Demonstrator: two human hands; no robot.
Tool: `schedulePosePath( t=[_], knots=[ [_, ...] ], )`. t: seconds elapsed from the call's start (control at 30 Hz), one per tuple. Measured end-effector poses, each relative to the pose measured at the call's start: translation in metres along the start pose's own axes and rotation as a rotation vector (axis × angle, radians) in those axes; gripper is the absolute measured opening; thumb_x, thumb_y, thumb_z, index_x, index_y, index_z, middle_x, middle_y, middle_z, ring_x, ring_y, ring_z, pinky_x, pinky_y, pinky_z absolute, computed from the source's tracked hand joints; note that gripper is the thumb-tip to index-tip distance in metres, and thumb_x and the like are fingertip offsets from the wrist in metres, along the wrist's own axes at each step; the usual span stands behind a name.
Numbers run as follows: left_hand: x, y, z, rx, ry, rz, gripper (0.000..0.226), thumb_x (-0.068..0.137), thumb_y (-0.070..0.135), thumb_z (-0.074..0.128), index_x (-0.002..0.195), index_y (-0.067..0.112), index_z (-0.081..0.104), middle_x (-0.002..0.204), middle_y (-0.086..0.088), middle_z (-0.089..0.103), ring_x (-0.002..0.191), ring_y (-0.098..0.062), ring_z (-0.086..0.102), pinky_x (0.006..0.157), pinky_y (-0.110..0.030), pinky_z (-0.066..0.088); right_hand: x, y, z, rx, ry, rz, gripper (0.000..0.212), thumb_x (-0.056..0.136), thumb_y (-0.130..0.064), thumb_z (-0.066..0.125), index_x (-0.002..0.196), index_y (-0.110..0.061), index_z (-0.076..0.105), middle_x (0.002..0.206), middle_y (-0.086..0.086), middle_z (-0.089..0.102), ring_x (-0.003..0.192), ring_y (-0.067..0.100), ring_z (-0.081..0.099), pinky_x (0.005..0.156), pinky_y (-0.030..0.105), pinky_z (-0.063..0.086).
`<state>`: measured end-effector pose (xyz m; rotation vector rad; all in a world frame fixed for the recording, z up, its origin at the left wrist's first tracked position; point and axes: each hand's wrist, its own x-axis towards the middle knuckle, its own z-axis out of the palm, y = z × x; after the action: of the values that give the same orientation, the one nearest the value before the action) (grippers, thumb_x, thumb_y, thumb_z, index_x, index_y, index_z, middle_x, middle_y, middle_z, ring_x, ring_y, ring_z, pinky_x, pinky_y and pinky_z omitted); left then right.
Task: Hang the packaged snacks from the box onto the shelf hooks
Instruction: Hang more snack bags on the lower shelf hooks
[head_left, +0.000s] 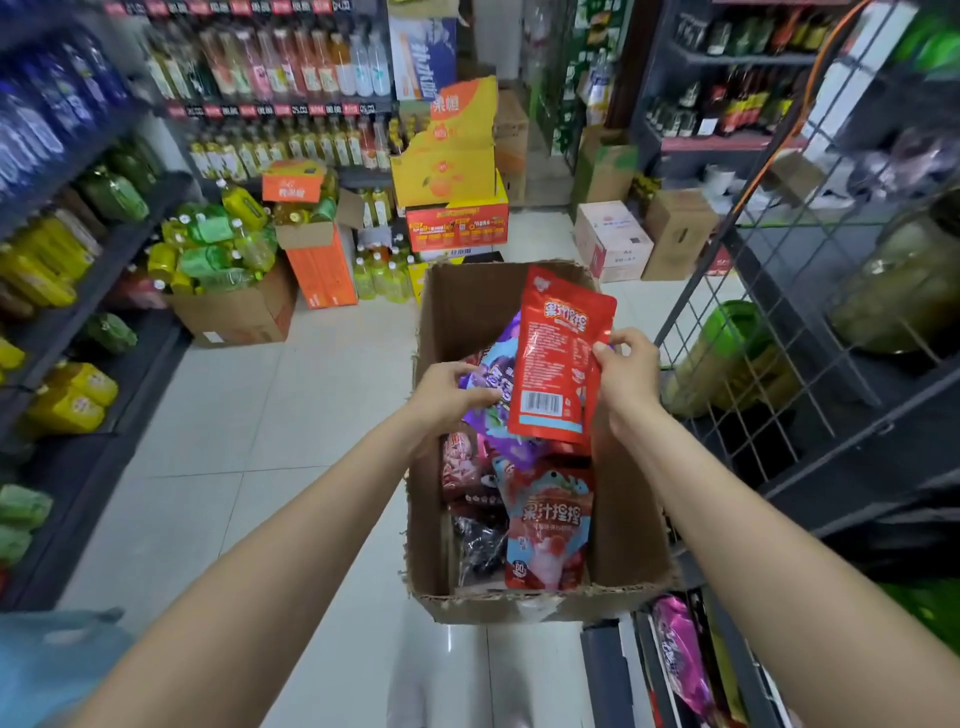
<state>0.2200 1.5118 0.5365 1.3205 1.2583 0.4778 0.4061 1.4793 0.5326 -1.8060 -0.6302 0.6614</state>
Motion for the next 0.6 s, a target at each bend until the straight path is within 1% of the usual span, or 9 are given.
schedulePosePath(
  t=[0.07,0.17,0.23,0.27,0.33,0.43,0.47,0.53,0.6],
  knots=[
    [-0.005,0.002,-0.004,-0.004,0.094,0.066,0.038,0.083,0.016,0.071,0.116,0.008,0.053,0.106,-0.007,0.064,0.074,-0.011,0.066,0.054,-0.027,0.057,-0.007,-0.003,-0.004,-0.048,0.015,-0.033,0.025,0.091,-0.015,0.054,0.069,-0.025,0.048,0.093,0.006,0.068,0.090,0.028,0.066,0.083,0.049,0.053],
    [-0.020,0.008,-0.014,0.032,0.114,0.227,0.040,0.086,0.016,0.068,0.119,0.023,0.048,0.109,0.000,0.060,0.082,-0.010,0.067,0.062,-0.033,0.059,-0.026,-0.013,-0.017,-0.077,0.083,-0.078,0.027,0.092,-0.013,0.052,0.068,-0.023,0.045,0.086,0.005,0.065,0.088,0.028,0.064,0.078,0.044,0.052],
    [-0.032,0.016,-0.018,0.073,0.101,0.365,0.028,0.088,0.014,0.065,0.109,0.027,0.053,0.112,0.000,0.061,0.089,-0.014,0.066,0.073,-0.039,0.058,-0.039,-0.019,-0.027,-0.093,0.142,-0.091,0.021,0.094,-0.012,0.048,0.074,-0.018,0.046,0.081,0.002,0.058,0.087,0.028,0.060,0.073,0.039,0.046],
    [-0.038,0.022,-0.019,0.117,0.101,0.426,0.019,0.089,0.013,0.062,0.101,0.027,0.058,0.109,0.001,0.062,0.093,-0.015,0.065,0.078,-0.041,0.057,-0.046,-0.023,-0.033,-0.110,0.177,-0.095,0.016,0.096,-0.012,0.046,0.080,-0.015,0.047,0.084,0.002,0.056,0.087,0.026,0.057,0.072,0.035,0.042],
    [-0.051,0.033,-0.019,0.198,0.106,0.495,0.013,0.092,0.012,0.058,0.092,0.022,0.066,0.101,0.005,0.064,0.097,-0.014,0.063,0.084,-0.040,0.054,-0.064,-0.030,-0.047,-0.144,0.248,-0.104,0.009,0.097,-0.013,0.044,0.089,-0.011,0.046,0.091,0.004,0.055,0.088,0.023,0.052,0.073,0.032,0.037],
    [-0.068,0.044,-0.019,0.225,0.094,0.542,0.016,0.092,0.015,0.057,0.098,0.016,0.072,0.097,0.003,0.067,0.095,-0.015,0.065,0.082,-0.041,0.054,-0.100,-0.042,-0.071,-0.128,0.340,-0.138,0.009,0.098,-0.016,0.042,0.092,-0.011,0.046,0.093,0.003,0.054,0.088,0.020,0.053,0.075,0.034,0.041],
    [-0.077,0.048,-0.018,0.223,0.078,0.565,0.017,0.091,0.017,0.058,0.100,0.015,0.072,0.095,0.002,0.067,0.095,-0.016,0.065,0.082,-0.041,0.054,-0.114,-0.046,-0.081,-0.112,0.385,-0.147,0.008,0.097,-0.015,0.042,0.092,-0.011,0.047,0.091,0.003,0.055,0.087,0.020,0.053,0.074,0.035,0.041],
    [-0.096,0.055,-0.013,0.248,0.053,0.625,0.017,0.090,0.018,0.060,0.100,0.013,0.073,0.093,0.000,0.068,0.089,-0.012,0.063,0.081,-0.033,0.052,-0.146,-0.052,-0.102,-0.075,0.495,-0.147,0.008,0.095,-0.014,0.043,0.092,-0.010,0.049,0.080,-0.003,0.051,0.084,0.021,0.052,0.073,0.036,0.042],
    [-0.119,0.062,-0.005,0.314,0.065,0.709,0.017,0.089,0.018,0.061,0.096,0.011,0.074,0.094,-0.004,0.071,0.088,-0.013,0.061,0.079,-0.027,0.048,-0.182,-0.054,-0.126,-0.063,0.621,-0.180,0.009,0.094,-0.013,0.044,0.095,-0.007,0.051,0.073,-0.006,0.047,0.079,0.019,0.050,0.071,0.033,0.040]
  ],
)
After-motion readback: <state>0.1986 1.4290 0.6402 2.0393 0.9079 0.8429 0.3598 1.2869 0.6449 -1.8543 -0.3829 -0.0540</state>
